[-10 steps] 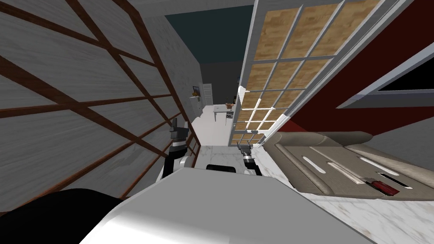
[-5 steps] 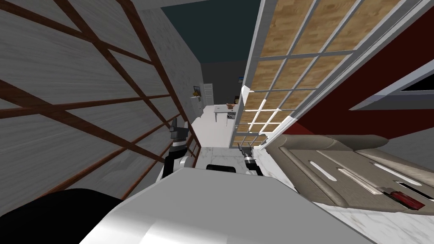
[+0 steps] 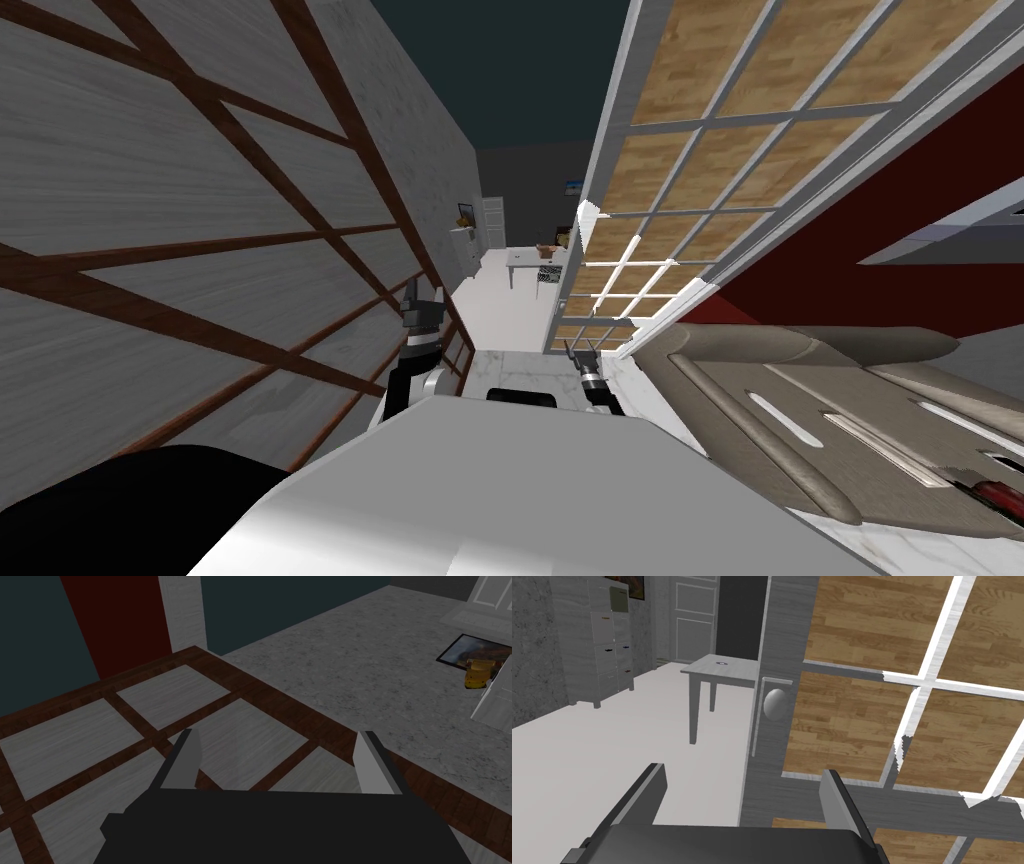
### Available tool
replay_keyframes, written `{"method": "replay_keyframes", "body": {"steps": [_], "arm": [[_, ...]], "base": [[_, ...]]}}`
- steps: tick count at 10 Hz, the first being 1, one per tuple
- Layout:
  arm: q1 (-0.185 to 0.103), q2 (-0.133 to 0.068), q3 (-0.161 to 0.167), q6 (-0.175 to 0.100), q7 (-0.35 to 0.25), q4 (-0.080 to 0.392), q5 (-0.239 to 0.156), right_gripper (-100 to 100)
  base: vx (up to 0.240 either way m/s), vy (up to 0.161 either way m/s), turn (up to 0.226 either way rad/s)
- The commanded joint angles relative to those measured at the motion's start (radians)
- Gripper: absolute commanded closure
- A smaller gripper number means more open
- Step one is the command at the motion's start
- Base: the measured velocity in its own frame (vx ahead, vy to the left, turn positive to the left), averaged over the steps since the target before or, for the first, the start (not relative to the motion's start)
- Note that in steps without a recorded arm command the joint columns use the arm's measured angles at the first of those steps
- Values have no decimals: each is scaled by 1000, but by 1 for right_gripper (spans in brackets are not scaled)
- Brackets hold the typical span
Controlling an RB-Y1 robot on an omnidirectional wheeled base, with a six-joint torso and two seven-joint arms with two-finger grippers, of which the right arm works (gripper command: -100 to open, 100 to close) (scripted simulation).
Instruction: Pull the door open
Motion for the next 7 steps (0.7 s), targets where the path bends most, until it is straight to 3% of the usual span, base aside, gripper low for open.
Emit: {"method": "replay_keyframes", "body": {"steps": [1,7], "arm": [[-11,-10,16,-8,-28,26,-17,-100],[-56,-51,84,-43,-142,143,-87,-100]], "base": [[98,21,16],[104,19,26]]}}
